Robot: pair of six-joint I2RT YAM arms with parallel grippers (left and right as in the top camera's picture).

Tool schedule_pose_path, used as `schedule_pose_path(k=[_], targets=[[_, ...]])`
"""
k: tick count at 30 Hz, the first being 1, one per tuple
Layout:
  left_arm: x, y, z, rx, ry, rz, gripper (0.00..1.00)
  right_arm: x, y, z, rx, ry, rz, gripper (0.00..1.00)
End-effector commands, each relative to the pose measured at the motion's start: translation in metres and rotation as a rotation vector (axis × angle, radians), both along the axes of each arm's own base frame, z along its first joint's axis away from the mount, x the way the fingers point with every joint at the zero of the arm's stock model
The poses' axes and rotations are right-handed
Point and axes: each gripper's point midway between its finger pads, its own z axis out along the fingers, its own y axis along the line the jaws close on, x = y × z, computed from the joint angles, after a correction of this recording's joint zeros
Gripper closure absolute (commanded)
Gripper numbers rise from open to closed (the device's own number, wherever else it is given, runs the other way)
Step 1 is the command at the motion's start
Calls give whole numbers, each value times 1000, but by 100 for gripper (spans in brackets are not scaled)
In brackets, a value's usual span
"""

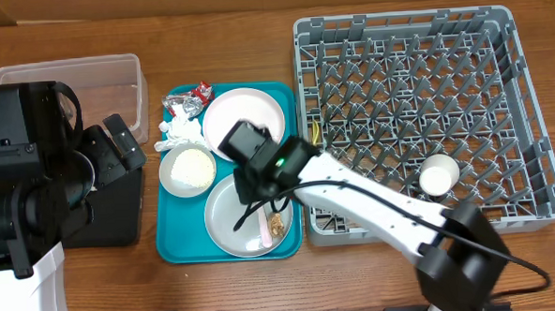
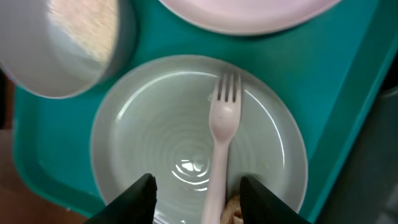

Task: Sort waste into correct bins and load items into the dishwasher rack
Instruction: 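Grasp the pink fork on the grey plate with the right gripper, then place the pink fork into the rack beside the spoon and release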

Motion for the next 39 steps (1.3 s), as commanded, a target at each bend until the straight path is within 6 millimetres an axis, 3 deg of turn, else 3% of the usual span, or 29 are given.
schedule_pose_path(k=[1,10,14,19,21,24,28,30,31,35,39], targets=[[1,3,1,3,-5,21,0,-3,-6,-37,-56,38,-73,51],[1,3,1,4,-5,21,0,-8,-5,-81,-106,104,-59,52],[1,3,1,3,-5,21,0,-12,-5,-93,-117,136,-55,68],[1,3,1,4,-5,21,0,-12,-4,-91,-116,134,-54,89],[1,3,1,4,-5,21,0,-11,-3,-84,-112,128,-46,93],[1,3,1,3,-5,21,0,-5,1,-64,-95,91,-24,95],[1,3,1,4,-5,21,0,8,-3,-20,-81,-7,-45,96],[1,3,1,4,-5,21,0,14,-5,9,-48,-52,-45,96],[1,3,1,4,-5,21,0,21,-8,38,-10,-96,-30,96],[1,3,1,4,-5,21,0,36,-29,89,51,-182,-35,96],[1,3,1,3,-5,21,0,61,-70,116,24,-274,-77,95]])
